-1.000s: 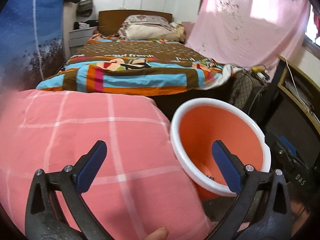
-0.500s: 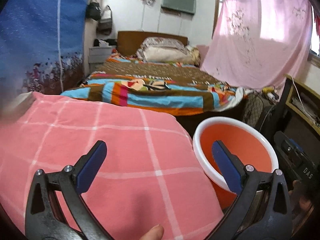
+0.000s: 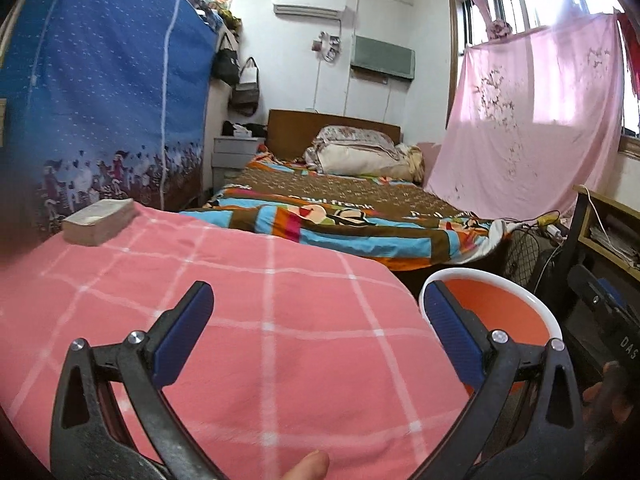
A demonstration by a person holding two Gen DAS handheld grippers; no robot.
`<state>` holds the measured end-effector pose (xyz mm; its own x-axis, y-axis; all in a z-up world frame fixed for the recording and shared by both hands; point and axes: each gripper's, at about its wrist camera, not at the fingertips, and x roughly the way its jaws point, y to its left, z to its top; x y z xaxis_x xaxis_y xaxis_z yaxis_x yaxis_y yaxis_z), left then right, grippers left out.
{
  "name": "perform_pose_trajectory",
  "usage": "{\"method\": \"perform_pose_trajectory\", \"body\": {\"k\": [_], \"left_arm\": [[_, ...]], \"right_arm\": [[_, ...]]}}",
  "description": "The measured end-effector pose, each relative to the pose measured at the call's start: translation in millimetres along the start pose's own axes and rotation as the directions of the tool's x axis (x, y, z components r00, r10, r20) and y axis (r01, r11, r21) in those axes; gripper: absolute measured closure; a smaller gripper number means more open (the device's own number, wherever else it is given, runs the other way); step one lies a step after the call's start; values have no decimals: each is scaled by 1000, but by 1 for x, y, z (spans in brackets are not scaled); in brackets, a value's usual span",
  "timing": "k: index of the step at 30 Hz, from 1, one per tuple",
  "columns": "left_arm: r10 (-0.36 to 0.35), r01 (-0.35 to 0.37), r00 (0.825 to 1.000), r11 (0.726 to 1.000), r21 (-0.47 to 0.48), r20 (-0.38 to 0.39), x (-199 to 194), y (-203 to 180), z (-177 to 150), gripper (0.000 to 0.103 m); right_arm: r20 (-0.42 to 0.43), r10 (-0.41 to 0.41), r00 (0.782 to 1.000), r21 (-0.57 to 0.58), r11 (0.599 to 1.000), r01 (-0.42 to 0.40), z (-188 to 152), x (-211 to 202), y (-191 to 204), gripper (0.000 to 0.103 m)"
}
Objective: Collect trash
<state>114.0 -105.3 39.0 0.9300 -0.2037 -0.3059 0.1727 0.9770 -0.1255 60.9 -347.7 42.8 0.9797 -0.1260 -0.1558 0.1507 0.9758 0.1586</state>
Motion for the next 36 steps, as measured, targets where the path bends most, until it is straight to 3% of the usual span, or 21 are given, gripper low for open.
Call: {"method": "perform_pose_trajectory", "body": {"k": [14, 36], "left_arm": [[45, -45, 996, 999, 1, 72, -60, 37, -19, 0], [98, -101, 987, 995, 23, 124, -104, 55, -51, 0]], "right_arm": [[92, 68, 993, -50, 997, -64, -16, -54, 39, 0], [113, 130, 985, -79, 989, -122, -43, -92, 54, 0]]}}
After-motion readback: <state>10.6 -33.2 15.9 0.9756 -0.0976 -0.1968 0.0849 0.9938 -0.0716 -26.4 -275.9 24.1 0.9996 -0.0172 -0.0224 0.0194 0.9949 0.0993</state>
